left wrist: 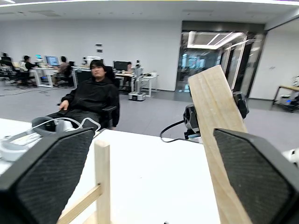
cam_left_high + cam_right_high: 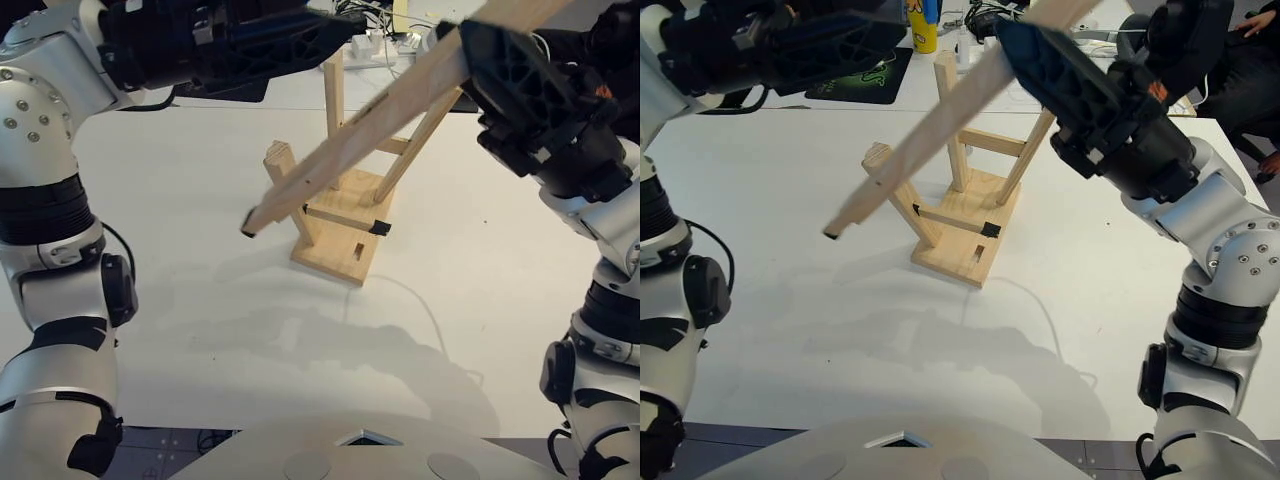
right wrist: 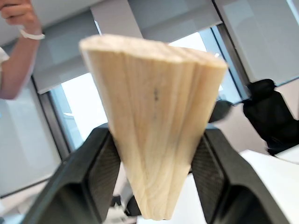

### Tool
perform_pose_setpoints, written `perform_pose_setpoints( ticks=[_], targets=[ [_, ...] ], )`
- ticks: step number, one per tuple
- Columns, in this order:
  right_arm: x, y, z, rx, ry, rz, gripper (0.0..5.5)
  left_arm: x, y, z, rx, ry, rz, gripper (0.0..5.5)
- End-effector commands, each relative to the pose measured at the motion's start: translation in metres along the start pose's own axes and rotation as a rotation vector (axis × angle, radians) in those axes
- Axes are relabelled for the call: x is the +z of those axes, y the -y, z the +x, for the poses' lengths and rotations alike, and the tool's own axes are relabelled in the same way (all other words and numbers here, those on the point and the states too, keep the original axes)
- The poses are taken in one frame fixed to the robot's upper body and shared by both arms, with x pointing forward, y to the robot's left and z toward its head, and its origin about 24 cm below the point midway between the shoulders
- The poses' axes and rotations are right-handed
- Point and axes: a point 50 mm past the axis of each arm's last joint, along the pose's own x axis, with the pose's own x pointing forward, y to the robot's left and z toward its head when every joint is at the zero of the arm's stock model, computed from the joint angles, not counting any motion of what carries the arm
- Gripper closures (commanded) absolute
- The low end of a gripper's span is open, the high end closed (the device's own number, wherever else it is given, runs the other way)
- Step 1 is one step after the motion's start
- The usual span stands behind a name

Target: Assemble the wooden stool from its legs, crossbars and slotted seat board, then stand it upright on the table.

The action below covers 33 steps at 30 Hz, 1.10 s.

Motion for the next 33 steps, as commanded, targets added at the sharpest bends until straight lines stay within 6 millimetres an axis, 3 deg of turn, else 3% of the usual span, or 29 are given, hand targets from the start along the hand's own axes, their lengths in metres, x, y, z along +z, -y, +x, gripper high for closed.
perform_pose_setpoints(
  ticks=[1,3,6,8,13,16,22,28,33],
  targets=[
    [0.015,0.005,-0.034,-0.095,-0.041,-0.041,3.42,-0.013,-0.003,-0.02,0.075,-0.11,0.083,0.5],
    [0.023,0.003,-0.05,-0.139,-0.06,-0.066,3.42,-0.027,-0.005,-0.027,0.117,-0.218,0.149,0.5],
    [0.027,0.001,-0.058,-0.152,-0.07,-0.08,3.42,-0.033,-0.006,-0.03,0.12,-0.26,0.185,0.5],
    [0.029,-0.008,-0.075,-0.168,-0.086,-0.072,3.42,-0.055,-0.009,-0.037,0.159,-0.4,0.257,0.5],
    [0.021,-0.017,-0.097,-0.207,-0.169,-0.034,3.42,-0.079,-0.006,-0.042,0.153,-0.488,0.289,0.5],
    [0.019,-0.019,-0.103,-0.22,-0.195,-0.03,3.42,-0.083,-0.006,-0.042,0.155,-0.497,0.3,0.5],
    [-0.005,0.003,-0.123,-0.461,-0.368,-0.094,3.42,-0.081,-0.02,-0.048,0.281,-0.478,0.349,0.5],
    [-0.016,0.014,-0.12,-0.463,-0.323,-0.164,3.42,-0.078,-0.029,-0.048,0.342,-0.45,0.362,0.5],
    [-0.022,0.017,-0.104,-0.44,-0.234,-0.256,3.42,-0.079,-0.035,-0.048,0.369,-0.456,0.369,0.5]
  ],
)
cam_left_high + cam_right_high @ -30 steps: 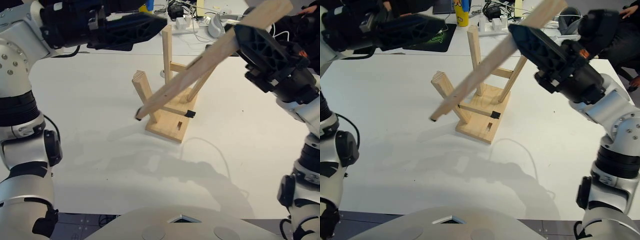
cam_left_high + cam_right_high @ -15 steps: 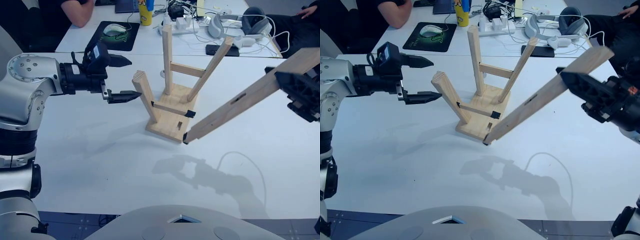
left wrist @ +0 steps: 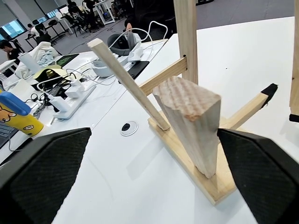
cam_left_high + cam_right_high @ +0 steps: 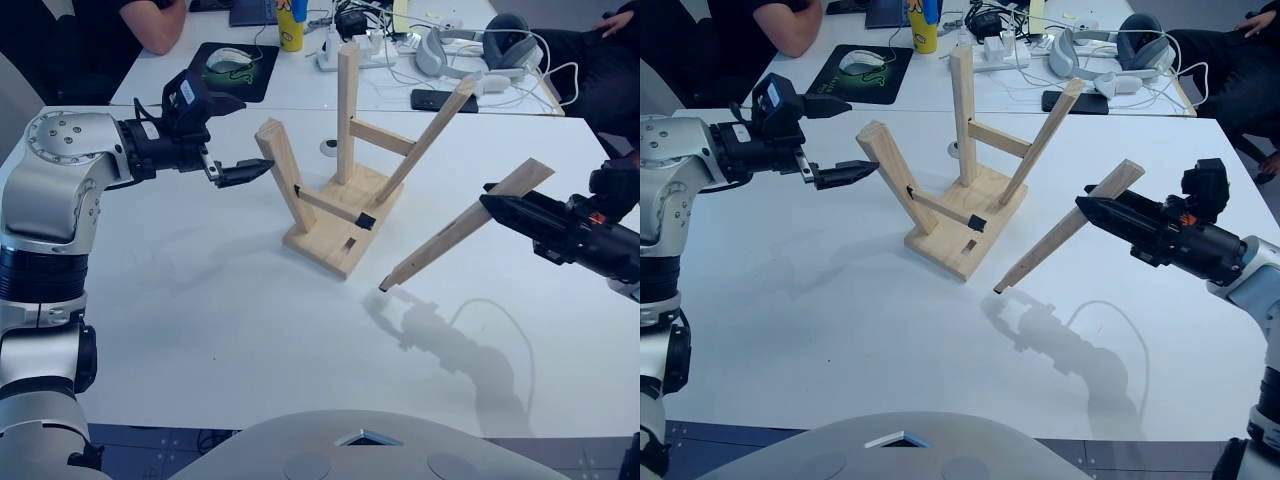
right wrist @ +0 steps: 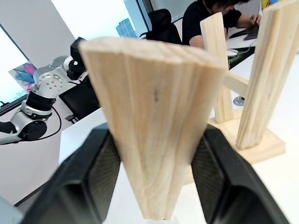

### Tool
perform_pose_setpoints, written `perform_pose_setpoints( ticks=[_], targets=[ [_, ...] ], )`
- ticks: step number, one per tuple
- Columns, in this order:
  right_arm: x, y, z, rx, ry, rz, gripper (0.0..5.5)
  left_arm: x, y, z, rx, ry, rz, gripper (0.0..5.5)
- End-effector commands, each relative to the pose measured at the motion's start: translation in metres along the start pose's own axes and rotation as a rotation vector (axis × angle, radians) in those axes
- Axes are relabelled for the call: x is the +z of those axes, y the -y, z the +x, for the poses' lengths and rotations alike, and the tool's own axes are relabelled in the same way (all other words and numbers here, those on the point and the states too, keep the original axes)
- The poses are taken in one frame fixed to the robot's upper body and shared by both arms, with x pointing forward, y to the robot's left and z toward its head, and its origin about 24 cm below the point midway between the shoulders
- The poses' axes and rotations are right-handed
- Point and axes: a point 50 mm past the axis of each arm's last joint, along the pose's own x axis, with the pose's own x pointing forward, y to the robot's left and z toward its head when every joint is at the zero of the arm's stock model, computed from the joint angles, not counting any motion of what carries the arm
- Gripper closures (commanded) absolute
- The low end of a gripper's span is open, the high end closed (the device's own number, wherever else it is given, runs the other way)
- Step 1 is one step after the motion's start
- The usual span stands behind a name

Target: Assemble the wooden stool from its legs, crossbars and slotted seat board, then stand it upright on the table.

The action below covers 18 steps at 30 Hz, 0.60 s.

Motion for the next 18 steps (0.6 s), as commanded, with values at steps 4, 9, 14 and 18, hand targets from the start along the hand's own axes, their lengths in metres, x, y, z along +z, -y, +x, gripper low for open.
perform_pose_setpoints(
  ticks=[4,9,14,18],
  targets=[
    [0.006,-0.015,0.027,0.013,0.119,-0.145,3.42,0.003,-0.007,0.0,0.028,0.003,0.014,0.5],
    [-0.003,-0.02,0.042,-0.024,0.162,-0.251,3.42,0.003,-0.006,0.0,0.019,0.01,-0.002,0.5],
    [-0.021,-0.023,0.051,-0.024,0.134,-0.272,3.42,0.006,-0.007,0.002,0.006,0.019,-0.005,0.5],
    [-0.032,-0.021,0.052,-0.027,0.126,-0.26,3.42,0.006,-0.007,0.003,0.001,0.019,-0.003,0.5]
  ],
)
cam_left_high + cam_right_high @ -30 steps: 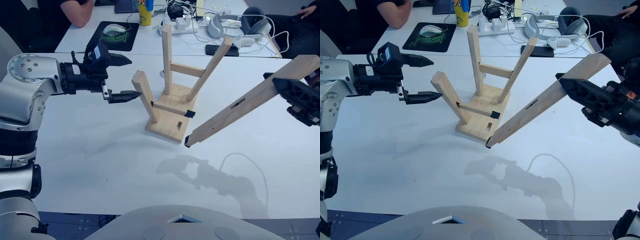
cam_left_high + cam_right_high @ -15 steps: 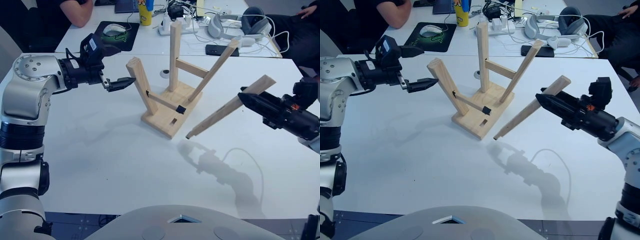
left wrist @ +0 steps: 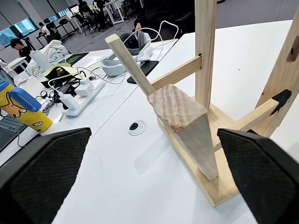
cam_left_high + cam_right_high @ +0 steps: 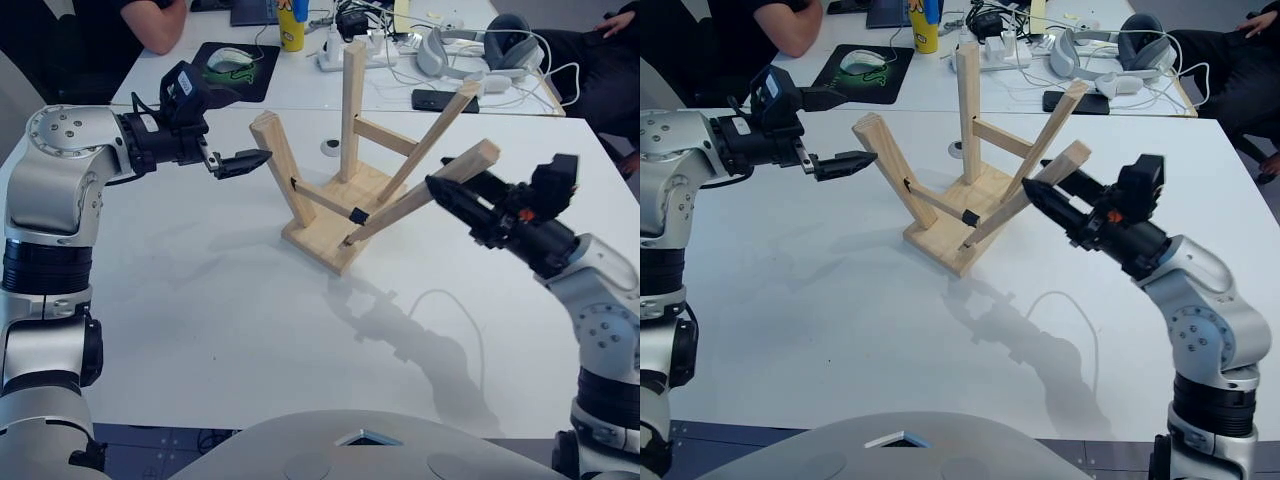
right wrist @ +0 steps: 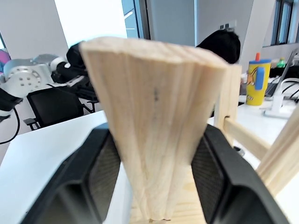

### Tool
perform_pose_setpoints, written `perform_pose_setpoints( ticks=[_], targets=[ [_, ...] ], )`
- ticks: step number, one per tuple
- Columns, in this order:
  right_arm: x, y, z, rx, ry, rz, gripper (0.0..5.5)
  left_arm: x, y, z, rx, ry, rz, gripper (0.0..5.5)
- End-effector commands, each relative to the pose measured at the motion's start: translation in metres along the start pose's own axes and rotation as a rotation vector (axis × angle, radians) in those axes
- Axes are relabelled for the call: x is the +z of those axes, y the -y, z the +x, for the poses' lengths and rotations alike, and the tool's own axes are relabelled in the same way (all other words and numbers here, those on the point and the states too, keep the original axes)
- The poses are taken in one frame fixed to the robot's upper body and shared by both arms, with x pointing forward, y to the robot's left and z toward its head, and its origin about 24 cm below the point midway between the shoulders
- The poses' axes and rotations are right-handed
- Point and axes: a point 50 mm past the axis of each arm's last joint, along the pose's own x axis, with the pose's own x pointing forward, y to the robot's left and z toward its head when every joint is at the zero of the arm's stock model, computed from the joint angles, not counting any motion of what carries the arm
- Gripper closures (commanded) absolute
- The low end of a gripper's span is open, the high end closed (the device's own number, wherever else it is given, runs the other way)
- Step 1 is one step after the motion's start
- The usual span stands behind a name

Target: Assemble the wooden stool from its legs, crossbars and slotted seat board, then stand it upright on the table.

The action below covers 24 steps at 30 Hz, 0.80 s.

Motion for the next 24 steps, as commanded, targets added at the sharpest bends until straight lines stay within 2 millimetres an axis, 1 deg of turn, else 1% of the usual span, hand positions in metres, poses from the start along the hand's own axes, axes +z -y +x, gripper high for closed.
perform_pose_setpoints(
  ticks=[1,2,6,9,12,16,24],
  targets=[
    [-0.005,-0.003,0.001,0.009,0.005,-0.023,3.42,0.006,-0.002,0.001,-0.005,0.009,0.011,0.5],
    [-0.006,-0.003,0.001,0.009,0.006,-0.024,3.42,0.006,-0.003,0.001,-0.005,0.009,0.011,0.5],
    [-0.021,-0.004,-0.002,-0.009,-0.028,-0.02,3.42,0.006,-0.002,0.001,-0.018,0.008,0.005,0.5],
    [-0.025,-0.005,0.0,-0.011,-0.026,-0.026,3.42,0.005,-0.001,0.002,-0.024,0.004,0.005,0.5],
    [-0.028,-0.003,0.0,-0.005,-0.069,-0.073,3.42,0.005,0.0,0.002,-0.025,0.007,0.002,0.5],
    [-0.026,-0.001,0.002,0.003,-0.086,-0.108,3.42,0.006,0.0,0.002,-0.021,0.009,0.001,0.5],
    [-0.012,0.007,0.004,-0.012,-0.111,-0.156,3.42,0.003,0.002,0.0,-0.006,0.011,-0.008,0.5]
  ],
)
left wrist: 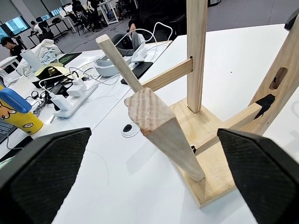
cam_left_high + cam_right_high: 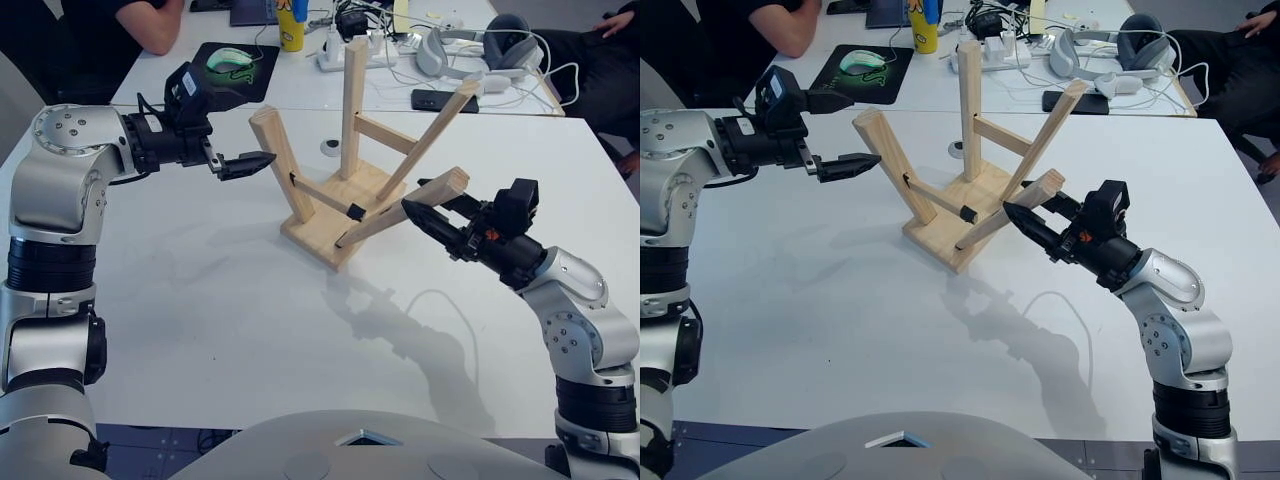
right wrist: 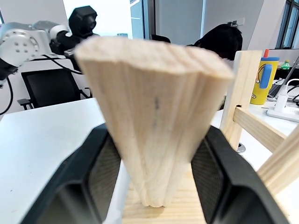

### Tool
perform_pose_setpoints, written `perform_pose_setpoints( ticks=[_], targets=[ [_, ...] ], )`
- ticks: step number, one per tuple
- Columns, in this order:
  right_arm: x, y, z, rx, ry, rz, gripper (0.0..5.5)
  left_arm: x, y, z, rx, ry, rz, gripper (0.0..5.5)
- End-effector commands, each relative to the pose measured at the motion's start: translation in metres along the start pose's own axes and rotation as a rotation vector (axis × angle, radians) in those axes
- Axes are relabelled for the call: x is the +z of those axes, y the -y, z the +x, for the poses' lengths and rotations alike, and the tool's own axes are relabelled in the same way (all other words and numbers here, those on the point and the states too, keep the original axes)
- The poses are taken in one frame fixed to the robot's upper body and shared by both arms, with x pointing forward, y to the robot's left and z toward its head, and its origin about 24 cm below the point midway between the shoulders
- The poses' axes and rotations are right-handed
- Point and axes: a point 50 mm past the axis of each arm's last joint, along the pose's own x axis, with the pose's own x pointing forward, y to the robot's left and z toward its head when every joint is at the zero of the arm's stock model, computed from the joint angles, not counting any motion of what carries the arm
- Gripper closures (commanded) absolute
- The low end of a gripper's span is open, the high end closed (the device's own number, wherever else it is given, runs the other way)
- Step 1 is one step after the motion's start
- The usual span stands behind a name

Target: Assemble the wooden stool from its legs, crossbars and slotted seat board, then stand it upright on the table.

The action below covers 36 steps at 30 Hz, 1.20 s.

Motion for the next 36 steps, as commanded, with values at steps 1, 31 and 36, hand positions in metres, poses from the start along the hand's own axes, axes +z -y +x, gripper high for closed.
perform_pose_setpoints(
  ticks=[1,31,36],
  targets=[
    [0.006,0.009,-0.001,-0.038,-0.069,-0.04,3.42,0.001,0.001,-0.003,0.018,0.001,0.001,0.5],
    [0.031,0.013,0.037,-0.062,-0.481,0.056,3.43,-0.016,0.017,-0.011,0.115,0.011,-0.065,0.5],
    [0.033,0.012,0.039,-0.03,-0.507,0.041,3.43,-0.026,0.015,-0.012,0.146,-0.004,-0.082,0.5]
  ],
)
